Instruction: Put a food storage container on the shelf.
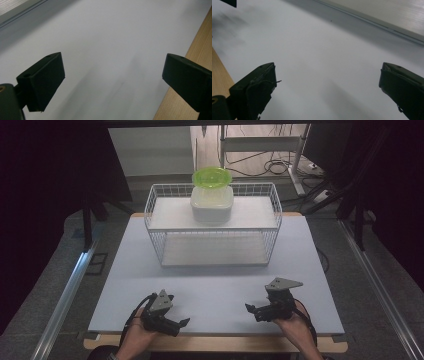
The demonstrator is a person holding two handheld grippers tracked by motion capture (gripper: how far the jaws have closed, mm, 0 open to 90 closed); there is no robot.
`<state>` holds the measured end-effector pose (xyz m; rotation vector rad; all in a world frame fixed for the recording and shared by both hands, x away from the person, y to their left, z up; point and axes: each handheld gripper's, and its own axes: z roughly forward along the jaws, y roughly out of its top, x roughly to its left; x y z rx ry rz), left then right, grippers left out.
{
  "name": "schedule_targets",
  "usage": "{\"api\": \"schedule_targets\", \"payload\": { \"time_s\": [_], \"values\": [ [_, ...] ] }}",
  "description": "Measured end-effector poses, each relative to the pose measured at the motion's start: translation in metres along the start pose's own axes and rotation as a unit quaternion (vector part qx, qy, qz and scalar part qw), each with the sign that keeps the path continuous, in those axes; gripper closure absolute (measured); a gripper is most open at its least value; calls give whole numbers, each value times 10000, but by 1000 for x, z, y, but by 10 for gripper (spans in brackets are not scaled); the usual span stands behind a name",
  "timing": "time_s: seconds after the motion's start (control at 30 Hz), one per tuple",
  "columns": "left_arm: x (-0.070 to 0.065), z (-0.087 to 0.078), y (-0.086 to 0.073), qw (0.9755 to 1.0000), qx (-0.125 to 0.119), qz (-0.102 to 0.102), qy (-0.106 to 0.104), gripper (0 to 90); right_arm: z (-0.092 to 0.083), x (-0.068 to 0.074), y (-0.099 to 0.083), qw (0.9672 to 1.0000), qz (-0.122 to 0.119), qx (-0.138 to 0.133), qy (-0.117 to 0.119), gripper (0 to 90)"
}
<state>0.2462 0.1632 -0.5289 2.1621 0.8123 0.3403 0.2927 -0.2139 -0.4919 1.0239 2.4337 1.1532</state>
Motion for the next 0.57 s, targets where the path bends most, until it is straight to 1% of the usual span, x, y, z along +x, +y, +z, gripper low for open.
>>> {"api": "schedule_targets", "payload": {
  "time_s": [0.27, 0.57],
  "values": [
    [0, 1, 0, 10000, 3, -18, -19, 39, 5, 5, -14, 9996, -67, 279, -14, 7],
    [1, 1, 0, 10000, 7, -28, -10, 39, 9, 6, -19, 9990, -122, 436, -38, 7]
  ]
}}
